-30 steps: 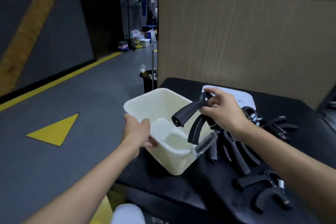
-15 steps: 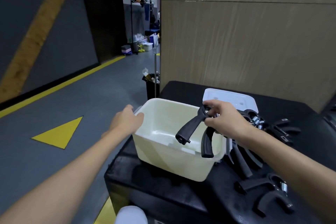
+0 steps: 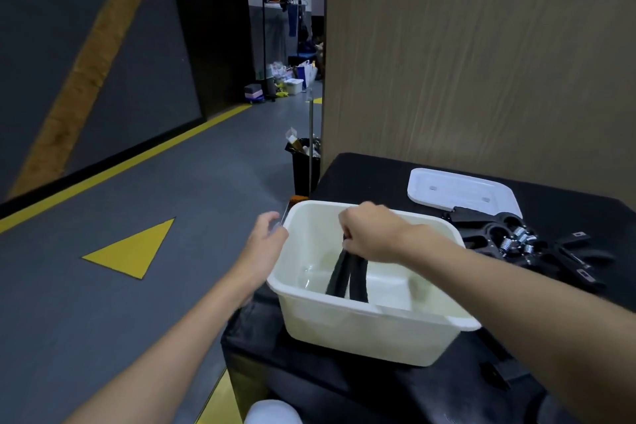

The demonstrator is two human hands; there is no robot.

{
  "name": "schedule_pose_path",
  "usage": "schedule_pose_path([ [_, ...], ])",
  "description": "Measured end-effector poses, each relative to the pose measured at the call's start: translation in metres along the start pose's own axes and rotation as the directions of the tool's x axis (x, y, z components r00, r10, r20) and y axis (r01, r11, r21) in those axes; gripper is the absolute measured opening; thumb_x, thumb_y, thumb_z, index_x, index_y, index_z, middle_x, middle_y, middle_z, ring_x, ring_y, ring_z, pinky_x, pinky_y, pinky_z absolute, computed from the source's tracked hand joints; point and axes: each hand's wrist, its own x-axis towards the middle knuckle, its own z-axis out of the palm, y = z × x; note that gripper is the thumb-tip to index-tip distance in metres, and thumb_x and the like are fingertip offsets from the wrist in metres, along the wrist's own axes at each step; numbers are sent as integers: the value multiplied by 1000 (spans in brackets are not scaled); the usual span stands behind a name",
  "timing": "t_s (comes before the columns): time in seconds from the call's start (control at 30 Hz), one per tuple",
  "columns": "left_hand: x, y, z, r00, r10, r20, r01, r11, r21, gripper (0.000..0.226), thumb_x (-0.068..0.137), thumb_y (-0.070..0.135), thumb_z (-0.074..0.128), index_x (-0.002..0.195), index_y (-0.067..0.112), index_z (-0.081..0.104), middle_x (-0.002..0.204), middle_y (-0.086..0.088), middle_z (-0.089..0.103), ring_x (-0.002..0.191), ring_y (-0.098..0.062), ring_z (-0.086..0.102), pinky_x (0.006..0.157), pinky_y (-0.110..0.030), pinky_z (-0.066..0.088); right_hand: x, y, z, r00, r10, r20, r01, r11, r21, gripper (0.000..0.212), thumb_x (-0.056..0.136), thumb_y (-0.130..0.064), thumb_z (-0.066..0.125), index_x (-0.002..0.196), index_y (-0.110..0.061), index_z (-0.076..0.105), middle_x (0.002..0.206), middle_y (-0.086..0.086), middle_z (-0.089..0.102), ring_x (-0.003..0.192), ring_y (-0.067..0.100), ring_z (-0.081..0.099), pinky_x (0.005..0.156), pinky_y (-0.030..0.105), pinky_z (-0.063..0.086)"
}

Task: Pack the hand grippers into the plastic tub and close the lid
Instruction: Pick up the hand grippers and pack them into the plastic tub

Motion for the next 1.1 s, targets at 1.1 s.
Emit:
schedule_pose_path([
  [1.1, -8, -4, 6, 999, -44, -12, 43, 997, -60, 36, 97, 17, 38, 118, 37, 60, 103, 18, 64, 99, -3, 57, 81, -26, 44, 44, -24, 73, 988, -40, 152, -77, 723, 687, 14, 88, -9, 65, 101, -8, 61, 86, 5, 57, 73, 22, 57, 76, 42, 59],
])
